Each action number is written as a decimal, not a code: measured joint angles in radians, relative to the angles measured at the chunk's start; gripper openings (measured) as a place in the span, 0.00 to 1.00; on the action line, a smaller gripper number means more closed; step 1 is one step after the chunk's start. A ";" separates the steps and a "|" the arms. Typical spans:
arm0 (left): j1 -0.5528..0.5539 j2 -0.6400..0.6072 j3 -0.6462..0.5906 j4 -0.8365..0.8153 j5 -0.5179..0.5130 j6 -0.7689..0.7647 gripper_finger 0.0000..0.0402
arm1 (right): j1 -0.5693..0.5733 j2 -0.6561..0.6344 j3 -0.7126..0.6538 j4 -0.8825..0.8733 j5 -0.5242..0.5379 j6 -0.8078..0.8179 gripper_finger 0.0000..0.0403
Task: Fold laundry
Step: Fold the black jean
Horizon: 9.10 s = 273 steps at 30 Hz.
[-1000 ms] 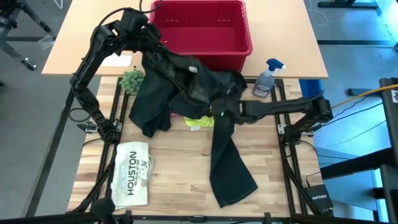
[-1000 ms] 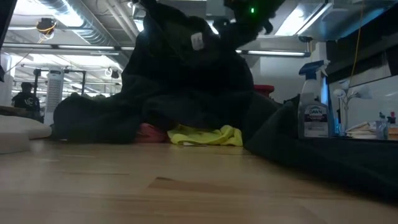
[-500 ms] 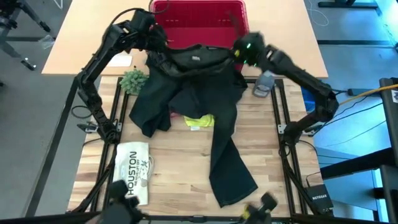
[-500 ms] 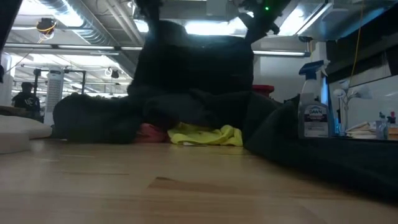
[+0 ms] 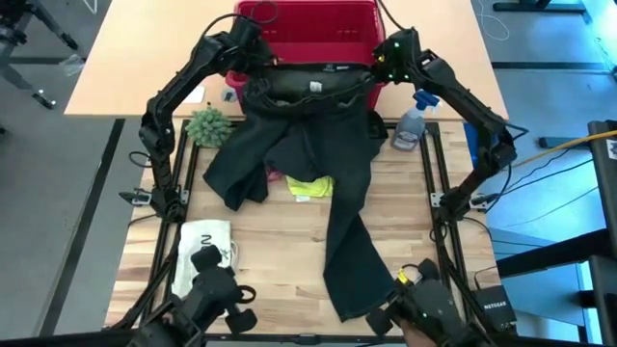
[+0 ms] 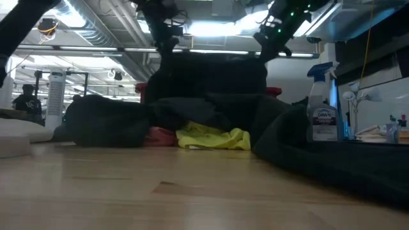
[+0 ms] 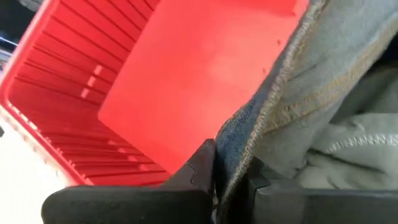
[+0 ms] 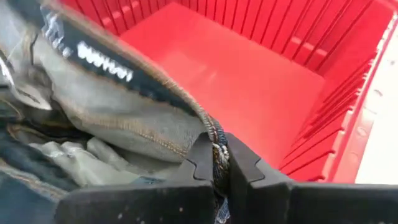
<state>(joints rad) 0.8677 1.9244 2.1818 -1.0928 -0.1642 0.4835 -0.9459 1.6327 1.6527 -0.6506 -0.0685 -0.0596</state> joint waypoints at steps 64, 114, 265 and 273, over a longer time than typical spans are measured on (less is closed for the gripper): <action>-0.110 -0.043 -0.322 0.031 0.153 0.006 0.20 | -0.115 0.049 0.154 0.074 -0.286 -0.122 0.03; 0.353 0.054 -0.296 0.645 0.861 -0.490 0.52 | -0.115 0.047 0.154 0.101 -0.310 -0.158 0.03; -0.833 -0.664 -1.228 0.788 -0.209 -0.145 0.52 | 0.049 -0.157 0.153 -0.105 -0.595 -0.127 0.03; -0.812 -0.576 -1.228 0.836 -0.235 -0.074 0.52 | 0.049 -0.157 0.153 -0.100 -0.594 -0.126 0.03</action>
<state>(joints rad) 0.0555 1.3484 0.9535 -0.2568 -0.3996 0.4091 -0.8970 1.4757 1.8057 -0.7504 -0.6628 -0.1857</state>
